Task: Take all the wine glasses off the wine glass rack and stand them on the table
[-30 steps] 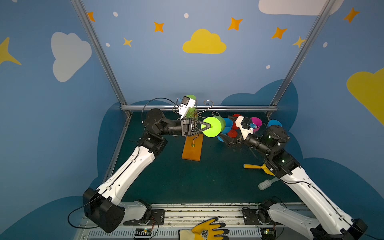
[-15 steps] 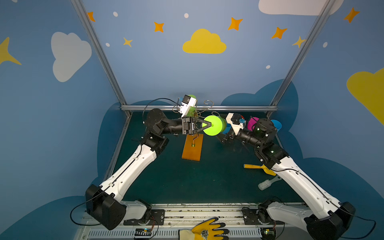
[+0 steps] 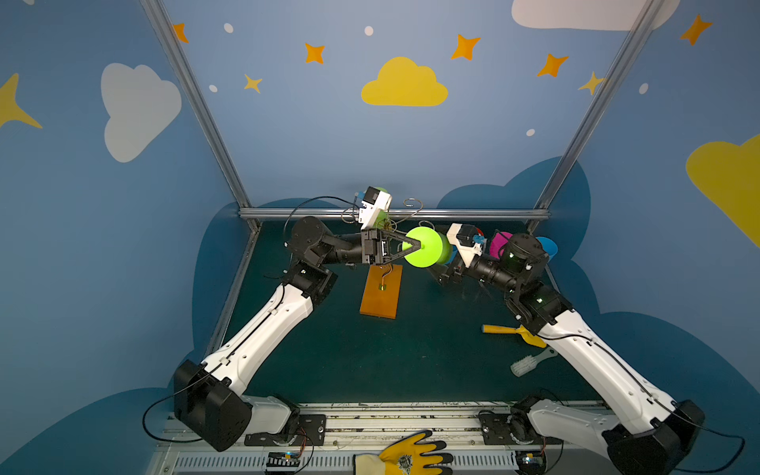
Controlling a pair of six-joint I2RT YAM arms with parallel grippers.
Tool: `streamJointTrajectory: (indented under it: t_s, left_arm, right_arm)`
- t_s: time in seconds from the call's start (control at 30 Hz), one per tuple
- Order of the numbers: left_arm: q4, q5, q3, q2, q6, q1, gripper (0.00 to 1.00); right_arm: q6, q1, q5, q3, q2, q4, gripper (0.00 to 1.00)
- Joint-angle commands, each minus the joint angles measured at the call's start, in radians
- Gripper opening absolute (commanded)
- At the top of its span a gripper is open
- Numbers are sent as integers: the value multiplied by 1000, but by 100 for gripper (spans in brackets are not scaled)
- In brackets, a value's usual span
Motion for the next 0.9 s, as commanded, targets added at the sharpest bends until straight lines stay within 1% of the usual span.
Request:
streamJointTrajectory:
  t_s: [0.0, 0.1, 0.13, 0.2, 0.23, 0.37, 0.43, 0.53, 0.57, 0.6, 0.67, 0.77, 0.87]
  left_arm:
    - [90, 32, 44, -13, -12, -7, 4]
    - [88, 34, 47, -16, -9, -8, 5]
    - [81, 34, 48, -18, -3, -7, 5]
    - [59, 33, 50, -18, 18, -7, 8]
    - [48, 32, 50, -18, 28, -7, 10]
    - [-3, 27, 52, -19, 84, -7, 27]
    - [-54, 19, 49, -25, 133, -7, 34]
    - [-168, -16, 48, -47, 247, -3, 52]
    - [-217, -37, 48, -56, 295, -1, 58]
    - [-262, -64, 47, -68, 349, -1, 62]
    - [-364, -145, 40, -93, 470, -2, 66]
    - [-452, -324, 8, -136, 661, -12, 68]
    - [-423, -476, -46, -169, 841, -32, 68]
  right_arm:
    - [13, 2, 24, 27, 8, -45, 91]
    - [19, 1, 35, 30, 14, -48, 90]
    - [25, 2, 42, 30, 14, -49, 87]
    - [34, 2, 56, 37, 13, -60, 79]
    - [38, 2, 60, 42, 13, -73, 74]
    - [67, 3, 101, 51, -8, -133, 57]
    - [87, 3, 116, 49, -33, -165, 52]
    - [117, 4, 154, 58, -73, -235, 49]
    - [125, 3, 167, 70, -82, -274, 48]
    - [133, 3, 182, 85, -90, -314, 48]
    - [151, 3, 209, 114, -98, -389, 48]
    - [179, 3, 234, 163, -105, -508, 48]
    - [208, 3, 249, 221, -99, -624, 48]
